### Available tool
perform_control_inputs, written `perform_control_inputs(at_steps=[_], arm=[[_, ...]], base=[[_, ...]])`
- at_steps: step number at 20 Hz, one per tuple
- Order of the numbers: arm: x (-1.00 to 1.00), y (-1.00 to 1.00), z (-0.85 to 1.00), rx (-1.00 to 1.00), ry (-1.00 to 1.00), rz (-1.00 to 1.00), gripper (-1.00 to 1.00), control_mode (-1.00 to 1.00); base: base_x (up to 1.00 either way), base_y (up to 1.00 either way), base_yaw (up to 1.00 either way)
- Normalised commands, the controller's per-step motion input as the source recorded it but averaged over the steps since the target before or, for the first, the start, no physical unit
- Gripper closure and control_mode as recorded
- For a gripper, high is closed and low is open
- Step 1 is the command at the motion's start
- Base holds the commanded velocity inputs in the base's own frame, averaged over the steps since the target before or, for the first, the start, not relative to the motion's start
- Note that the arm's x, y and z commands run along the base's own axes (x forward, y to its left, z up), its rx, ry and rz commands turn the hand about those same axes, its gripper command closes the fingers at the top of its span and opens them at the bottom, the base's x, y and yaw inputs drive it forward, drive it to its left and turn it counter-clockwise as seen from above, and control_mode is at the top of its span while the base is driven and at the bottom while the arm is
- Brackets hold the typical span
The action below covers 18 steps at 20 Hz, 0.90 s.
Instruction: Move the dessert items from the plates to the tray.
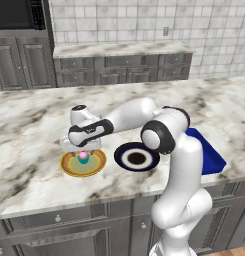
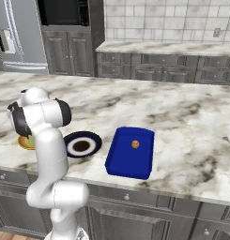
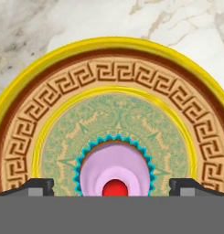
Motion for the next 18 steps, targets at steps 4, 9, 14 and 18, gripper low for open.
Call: perform_control_inputs(at_steps=[4, 9, 14, 18], arm=[[0.0, 0.0, -0.31, 0.0, 0.0, 0.0, -1.0, -1.0], [-0.05, 0.0, -0.29, 0.0, 0.0, 0.01, 1.0, -1.0], [-0.08, -0.01, -0.04, 0.0, 0.0, 0.0, 1.0, -1.0], [-0.18, -0.19, 0.0, 0.0, 0.0, 0.0, 1.0, -1.0]], base=[[0.0, 0.0, 0.0], [0.0, 0.0, 0.0], [0.0, 0.0, 0.0], [0.0, 0.0, 0.0]])
